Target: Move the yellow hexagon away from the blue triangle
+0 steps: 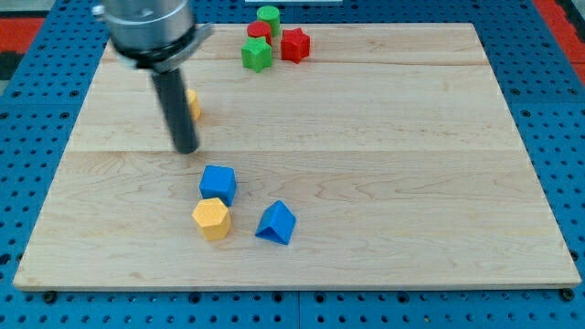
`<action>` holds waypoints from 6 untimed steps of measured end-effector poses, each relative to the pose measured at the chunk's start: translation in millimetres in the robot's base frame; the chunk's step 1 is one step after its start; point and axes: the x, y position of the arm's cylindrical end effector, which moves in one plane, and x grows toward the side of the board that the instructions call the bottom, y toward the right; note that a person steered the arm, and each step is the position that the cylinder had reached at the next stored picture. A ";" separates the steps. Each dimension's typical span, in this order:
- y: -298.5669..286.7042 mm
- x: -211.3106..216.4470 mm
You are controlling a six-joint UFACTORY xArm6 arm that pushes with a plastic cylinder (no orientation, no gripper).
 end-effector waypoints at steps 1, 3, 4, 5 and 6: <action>-18.7 66.2; 82.8 120.1; 130.2 114.3; 114.6 105.7; 89.2 81.4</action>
